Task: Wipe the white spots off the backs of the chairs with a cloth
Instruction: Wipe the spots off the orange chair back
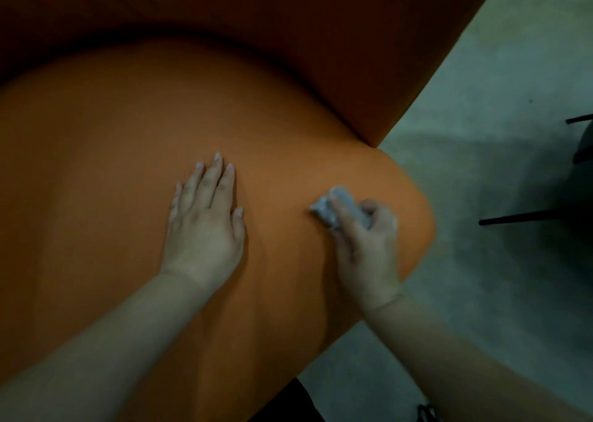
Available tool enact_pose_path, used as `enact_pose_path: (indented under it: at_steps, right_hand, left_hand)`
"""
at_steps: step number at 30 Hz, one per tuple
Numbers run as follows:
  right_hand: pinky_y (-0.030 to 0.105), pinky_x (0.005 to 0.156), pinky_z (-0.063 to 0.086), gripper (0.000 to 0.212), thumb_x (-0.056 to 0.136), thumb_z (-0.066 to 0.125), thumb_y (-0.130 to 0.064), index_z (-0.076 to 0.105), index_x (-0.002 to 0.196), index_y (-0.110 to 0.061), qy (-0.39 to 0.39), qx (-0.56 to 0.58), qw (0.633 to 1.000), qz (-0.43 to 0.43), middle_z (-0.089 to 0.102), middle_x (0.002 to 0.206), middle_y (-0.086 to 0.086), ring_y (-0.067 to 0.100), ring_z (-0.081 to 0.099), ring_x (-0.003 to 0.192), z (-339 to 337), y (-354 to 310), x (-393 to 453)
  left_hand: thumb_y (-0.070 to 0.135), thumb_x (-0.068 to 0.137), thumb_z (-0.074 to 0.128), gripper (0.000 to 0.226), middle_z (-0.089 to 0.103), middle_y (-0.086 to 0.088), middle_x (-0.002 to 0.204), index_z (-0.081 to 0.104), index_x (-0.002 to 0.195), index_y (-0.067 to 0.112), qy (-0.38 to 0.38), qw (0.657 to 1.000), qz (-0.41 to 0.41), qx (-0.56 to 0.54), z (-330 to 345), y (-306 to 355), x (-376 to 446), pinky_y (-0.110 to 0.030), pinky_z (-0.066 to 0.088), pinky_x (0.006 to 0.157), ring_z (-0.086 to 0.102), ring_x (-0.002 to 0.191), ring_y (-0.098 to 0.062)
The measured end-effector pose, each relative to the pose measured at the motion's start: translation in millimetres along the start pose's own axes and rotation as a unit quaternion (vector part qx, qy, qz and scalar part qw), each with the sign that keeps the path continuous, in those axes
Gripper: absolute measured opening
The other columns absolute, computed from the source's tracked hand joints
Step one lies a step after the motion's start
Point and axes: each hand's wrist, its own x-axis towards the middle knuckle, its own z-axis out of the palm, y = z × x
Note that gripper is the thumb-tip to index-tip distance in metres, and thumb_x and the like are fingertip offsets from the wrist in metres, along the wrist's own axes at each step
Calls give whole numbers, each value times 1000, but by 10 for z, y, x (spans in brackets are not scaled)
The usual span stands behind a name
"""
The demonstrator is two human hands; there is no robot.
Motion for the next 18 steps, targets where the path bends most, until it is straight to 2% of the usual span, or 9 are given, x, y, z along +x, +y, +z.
enact_pose_path:
  at_steps: [3, 5, 7, 9, 10, 11, 14, 16, 18]
  right_hand:
    - [42, 73, 47, 62, 68, 77, 1, 64, 125, -20, -46, -9, 994, -103, 57, 102, 22, 38, 54, 81, 43, -174, -86]
    - [45, 72, 50, 62, 68, 77, 1, 64, 125, -19, -35, -30, 993, -109, 58, 102, 26, 43, 55, 81, 5, -50, 117]
    - [46, 83, 46, 53, 78, 71, -2, 62, 128, -18, 20, -32, 999, 4, 54, 108, 28, 44, 52, 91, -25, 107, 359]
    - [40, 89, 38, 48, 86, 64, -11, 58, 132, -24, 64, -18, 989, 131, 48, 115, 23, 39, 45, 101, 12, 110, 480]
    - [40, 88, 38, 47, 87, 63, -12, 57, 132, -25, 70, -23, 987, 145, 46, 117, 22, 38, 43, 102, 74, 27, 467]
    - [41, 86, 39, 48, 87, 63, -11, 57, 132, -24, 64, -27, 989, 129, 47, 117, 22, 38, 43, 100, 143, -103, 419]
    - [43, 78, 44, 56, 77, 71, -5, 60, 130, -20, 12, -2, 1000, 0, 54, 109, 24, 40, 50, 88, 381, -636, 141]
    - [43, 73, 49, 65, 69, 76, -1, 61, 128, -23, -56, -1, 993, -104, 58, 104, 21, 38, 54, 81, 517, -946, -77]
    - [41, 67, 50, 66, 66, 80, 2, 64, 124, -23, -93, -9, 977, -191, 61, 100, 20, 37, 57, 76, 566, -1064, -82]
  left_hand:
    - [27, 95, 42, 60, 11, 2, 160, 23, 151, 15, 4, 1000, 2, 0, 4, -10, 5, -39, 1, 119, 3, 147, -18]
    - [29, 95, 40, 60, 11, 3, 160, 23, 151, 17, 4, 1000, 9, 7, -9, -29, 6, -38, 0, 118, 2, 147, -18]
    - [32, 95, 37, 60, 9, 4, 160, 21, 151, 19, 1, 1000, 13, 12, -28, -82, -11, -35, -4, 117, 0, 147, -16]
    - [31, 95, 37, 60, 8, 5, 160, 21, 151, 19, 2, 1000, 8, 11, -48, -159, -38, -35, -3, 118, 0, 147, -16]
    - [31, 96, 38, 59, 9, 4, 160, 21, 151, 19, 5, 1000, 1, 9, -60, -207, -62, -37, -2, 118, 0, 147, -17]
    - [31, 96, 38, 59, 9, 4, 160, 22, 151, 18, 7, 1000, -7, 8, -74, -249, -87, -38, -1, 119, 1, 147, -17]
    - [28, 96, 41, 59, 11, 2, 160, 24, 150, 17, 24, 999, -37, -5, -119, -402, -221, -41, 1, 119, 3, 147, -19]
    - [27, 95, 43, 59, 12, 3, 160, 26, 150, 17, 33, 997, -63, -15, -171, -512, -350, -40, 1, 119, 3, 147, -18]
    - [27, 95, 43, 58, 12, 3, 160, 26, 150, 18, 42, 995, -91, -20, -242, -660, -474, -40, 1, 119, 3, 147, -17]
